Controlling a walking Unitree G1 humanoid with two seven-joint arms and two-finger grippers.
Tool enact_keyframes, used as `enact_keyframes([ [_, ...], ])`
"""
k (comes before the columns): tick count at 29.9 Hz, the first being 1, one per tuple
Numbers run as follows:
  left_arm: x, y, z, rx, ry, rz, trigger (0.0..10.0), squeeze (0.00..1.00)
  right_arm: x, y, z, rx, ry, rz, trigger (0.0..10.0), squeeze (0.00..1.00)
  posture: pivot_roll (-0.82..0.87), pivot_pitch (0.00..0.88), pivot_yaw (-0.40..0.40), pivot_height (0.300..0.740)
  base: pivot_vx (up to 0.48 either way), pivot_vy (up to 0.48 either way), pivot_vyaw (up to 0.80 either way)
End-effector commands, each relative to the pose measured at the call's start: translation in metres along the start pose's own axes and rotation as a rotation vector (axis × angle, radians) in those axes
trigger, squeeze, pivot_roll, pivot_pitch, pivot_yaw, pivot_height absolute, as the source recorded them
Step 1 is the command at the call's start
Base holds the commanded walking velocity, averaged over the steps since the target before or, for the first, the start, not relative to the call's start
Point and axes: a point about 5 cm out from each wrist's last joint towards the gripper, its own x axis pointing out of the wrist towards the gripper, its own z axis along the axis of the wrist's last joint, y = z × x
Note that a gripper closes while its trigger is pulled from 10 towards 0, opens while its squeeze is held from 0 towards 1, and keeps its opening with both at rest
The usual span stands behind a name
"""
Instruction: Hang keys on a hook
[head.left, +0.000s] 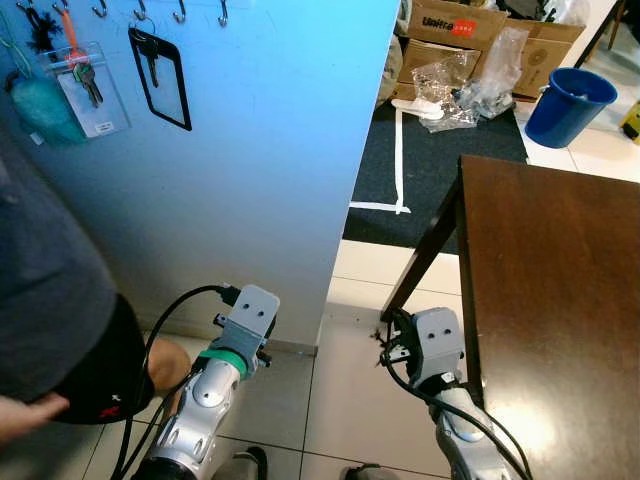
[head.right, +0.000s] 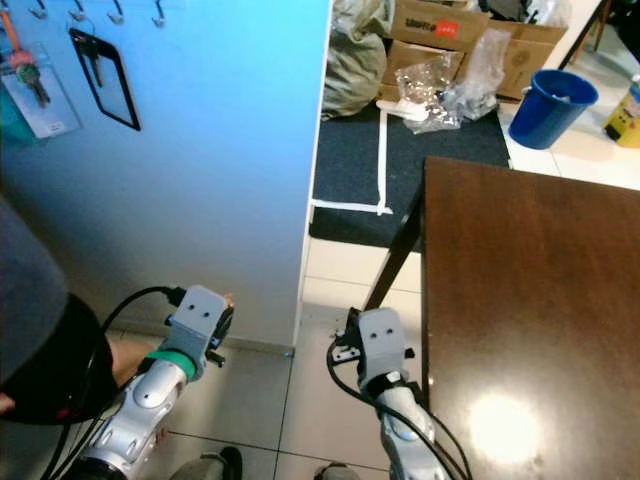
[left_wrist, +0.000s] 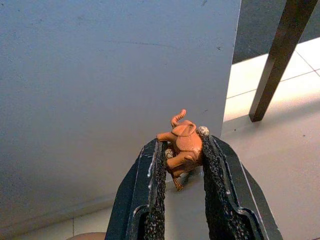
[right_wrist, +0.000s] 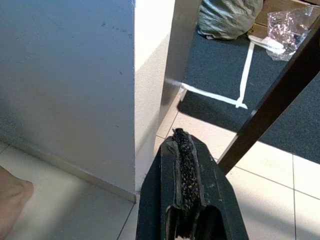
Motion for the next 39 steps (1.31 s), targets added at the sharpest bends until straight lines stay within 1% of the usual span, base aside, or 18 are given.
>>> enact_keyframes([
  [1,-0.004,-0.002,-0.007,0.003,0.015,0.0,10.0,0.0,-0.003,0.001,-0.006,-0.006,0.026,0.008,10.0,0.0,-0.02,0.065,0.064,0.74,0.0,0.0,0.0],
  [15,-0.005,0.0,-0.007,0.001,0.014,0.01,10.0,0.0,-0.002,0.001,-0.006,-0.007,0.024,0.009,10.0,0.0,-0.02,0.065,0.064,0.74,0.0,0.0,0.0],
  [22,-0.003,0.004,-0.004,-0.004,0.002,0.024,10.0,0.0,0.003,-0.002,0.003,-0.01,-0.009,0.002,10.0,0.0,-0.01,0.065,0.066,0.74,0.0,0.0,0.0],
  [26,-0.002,0.015,0.013,-0.07,-0.06,0.066,10.0,0.0,0.011,-0.005,0.025,-0.014,-0.099,-0.005,10.0,0.0,-0.02,0.063,0.069,0.74,0.0,0.0,0.0],
  [27,-0.002,0.015,0.013,-0.07,-0.06,0.066,10.0,0.0,0.011,-0.005,0.025,-0.014,-0.099,-0.005,10.0,0.0,-0.02,0.063,0.069,0.74,0.0,0.0,0.0],
  [28,-0.003,0.02,0.022,-0.085,-0.089,0.075,10.0,0.0,0.014,-0.006,0.034,-0.021,-0.137,-0.002,10.0,0.0,-0.02,0.062,0.072,0.74,0.0,0.0,0.0],
  [29,-0.003,0.02,0.022,-0.085,-0.089,0.075,10.0,0.0,0.014,-0.006,0.034,-0.021,-0.137,-0.002,10.0,0.0,-0.02,0.062,0.072,0.74,0.0,0.0,0.0],
  [30,-0.004,0.024,0.028,-0.094,-0.109,0.079,10.0,0.0,0.016,-0.006,0.041,-0.025,-0.163,0.001,10.0,0.0,-0.02,0.062,0.072,0.74,0.0,0.0,0.0],
  [32,-0.004,0.024,0.028,-0.094,-0.109,0.079,10.0,0.0,0.016,-0.006,0.041,-0.025,-0.163,0.001,10.0,0.0,-0.02,0.062,0.072,0.74,0.0,0.0,0.0],
  [33,-0.006,0.03,0.038,-0.106,-0.142,0.088,10.0,0.0,0.018,-0.006,0.052,-0.024,-0.204,0.004,10.0,0.0,-0.02,0.061,0.074,0.74,0.0,0.0,0.0],
  [34,-0.01,0.042,0.052,-0.133,-0.18,0.113,10.0,0.0,0.019,-0.006,0.065,-0.02,-0.251,0.014,10.0,0.0,-0.01,0.063,0.073,0.74,0.0,0.0,0.0],
  [35,-0.01,0.042,0.052,-0.133,-0.18,0.113,10.0,0.0,0.019,-0.006,0.065,-0.02,-0.251,0.014,10.0,0.0,-0.01,0.063,0.073,0.74,0.0,0.0,0.0],
  [37,-0.018,0.058,0.069,-0.165,-0.229,0.152,10.0,0.0,0.018,-0.006,0.08,-0.013,-0.3,0.027,10.0,0.0,-0.01,0.063,0.073,0.74,0.0,0.0,0.0],
  [38,-0.018,0.058,0.069,-0.165,-0.229,0.152,10.0,0.0,0.018,-0.006,0.08,-0.013,-0.3,0.027,10.0,0.0,-0.01,0.063,0.073,0.74,0.0,0.0,0.0],
  [39,-0.023,0.068,0.075,-0.168,-0.251,0.18,10.0,0.0,0.017,-0.008,0.084,0.0,-0.309,0.026,10.0,0.0,-0.01,0.067,0.064,0.74,0.0,0.0,0.0],
])
